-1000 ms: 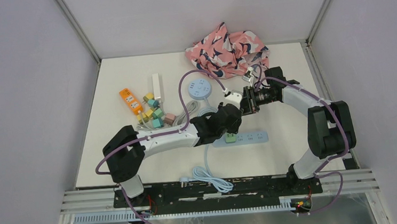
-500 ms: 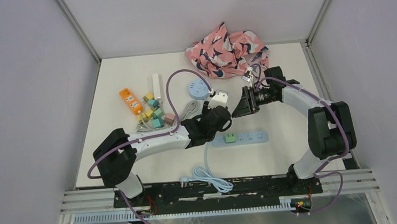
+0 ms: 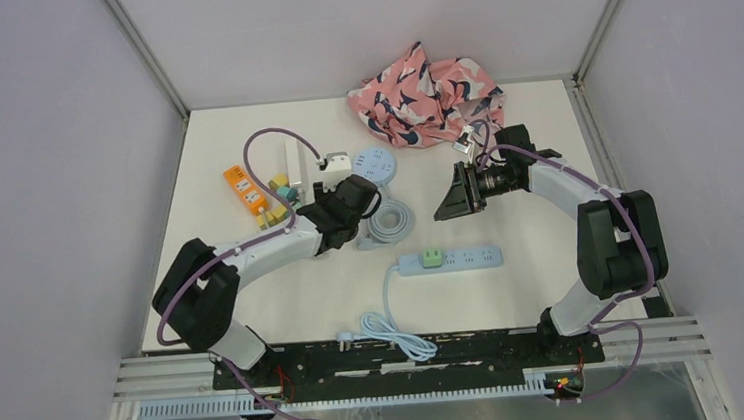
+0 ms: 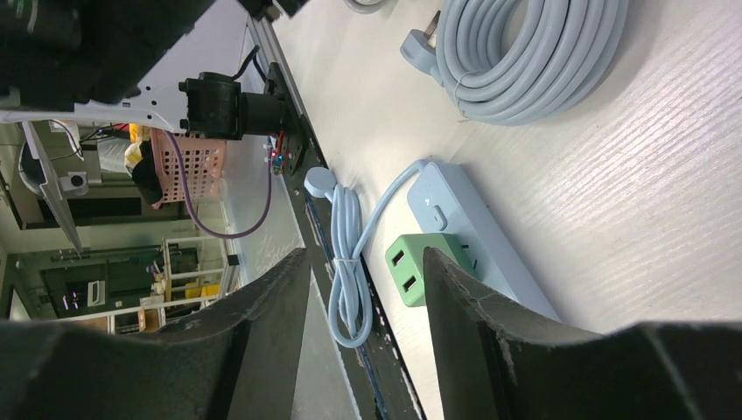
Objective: Pull the plug off the socket
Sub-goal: Place the plug at the center of the board.
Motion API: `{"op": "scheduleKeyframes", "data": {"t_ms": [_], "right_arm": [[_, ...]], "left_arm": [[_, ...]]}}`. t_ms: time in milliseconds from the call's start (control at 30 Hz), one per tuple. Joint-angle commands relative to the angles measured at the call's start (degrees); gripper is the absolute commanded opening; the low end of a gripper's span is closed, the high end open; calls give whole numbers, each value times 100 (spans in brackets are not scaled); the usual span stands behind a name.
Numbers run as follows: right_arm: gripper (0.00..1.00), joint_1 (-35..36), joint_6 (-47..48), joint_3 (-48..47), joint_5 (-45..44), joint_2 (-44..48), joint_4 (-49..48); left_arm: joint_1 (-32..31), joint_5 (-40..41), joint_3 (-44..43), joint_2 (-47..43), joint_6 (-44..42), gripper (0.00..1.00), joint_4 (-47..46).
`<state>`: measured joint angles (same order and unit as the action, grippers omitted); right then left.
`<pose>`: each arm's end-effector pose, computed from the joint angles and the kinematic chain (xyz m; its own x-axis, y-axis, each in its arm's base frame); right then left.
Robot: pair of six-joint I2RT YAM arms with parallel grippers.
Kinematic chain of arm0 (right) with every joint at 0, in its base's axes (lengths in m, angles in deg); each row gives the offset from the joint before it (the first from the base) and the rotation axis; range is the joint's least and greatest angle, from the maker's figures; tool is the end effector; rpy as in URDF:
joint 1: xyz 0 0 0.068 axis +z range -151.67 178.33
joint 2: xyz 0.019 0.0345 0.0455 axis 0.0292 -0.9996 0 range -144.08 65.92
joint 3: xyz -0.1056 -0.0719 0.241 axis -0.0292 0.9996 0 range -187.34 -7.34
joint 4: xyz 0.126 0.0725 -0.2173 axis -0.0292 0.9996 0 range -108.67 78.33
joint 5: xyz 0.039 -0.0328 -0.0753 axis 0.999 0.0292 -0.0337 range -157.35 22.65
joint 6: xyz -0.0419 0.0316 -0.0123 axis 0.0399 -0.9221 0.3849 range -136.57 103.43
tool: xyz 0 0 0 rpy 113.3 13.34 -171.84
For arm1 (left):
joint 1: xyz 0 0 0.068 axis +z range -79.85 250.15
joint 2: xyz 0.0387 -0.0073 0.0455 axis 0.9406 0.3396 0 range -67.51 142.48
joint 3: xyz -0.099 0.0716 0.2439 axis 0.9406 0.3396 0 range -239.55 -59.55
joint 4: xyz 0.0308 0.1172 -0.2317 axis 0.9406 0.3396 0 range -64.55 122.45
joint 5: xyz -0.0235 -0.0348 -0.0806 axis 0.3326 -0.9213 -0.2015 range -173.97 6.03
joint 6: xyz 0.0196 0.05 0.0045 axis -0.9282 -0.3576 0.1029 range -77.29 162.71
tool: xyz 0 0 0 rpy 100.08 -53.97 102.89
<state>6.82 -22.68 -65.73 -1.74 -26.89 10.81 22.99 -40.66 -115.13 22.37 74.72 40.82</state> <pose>0.2999 0.0775 0.2086 -0.9318 -0.0948 -0.3504 -0.3601 0.3613 0.8601 0.2357 -0.2183 0.2128 -0.5625 0.0393 -0.8259 -0.0783 0.9919 0.1005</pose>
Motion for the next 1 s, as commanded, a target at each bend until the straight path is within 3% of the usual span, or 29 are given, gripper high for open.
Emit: {"op": "scheduleKeyframes", "data": {"t_ms": [0, 333, 600, 667, 733, 767, 967], "right_arm": [[56, -19, 97, -217, 23, 154, -29], [56, -10, 106, -213, 30, 155, -29], [55, -19, 101, -208, 35, 155, -29], [55, -15, 105, -209, 36, 146, -29], [55, -21, 106, -208, 45, 136, -29], [55, -15, 106, -208, 46, 140, -29], [55, -14, 117, -208, 49, 130, -34]], "left_arm": [[538, -58, 71, -263, 724, 3, 40], [1332, -12, -345, 269, 1301, 3, 779], [1606, -50, -674, 719, 1482, 6, 1188], [1625, -29, -712, 803, 1541, 19, 1265], [1641, 37, -743, 835, 1649, 59, 1387], [1647, 76, -759, 851, 1692, 68, 1450], [1646, 50, -767, 776, 1701, 74, 1511]]}}
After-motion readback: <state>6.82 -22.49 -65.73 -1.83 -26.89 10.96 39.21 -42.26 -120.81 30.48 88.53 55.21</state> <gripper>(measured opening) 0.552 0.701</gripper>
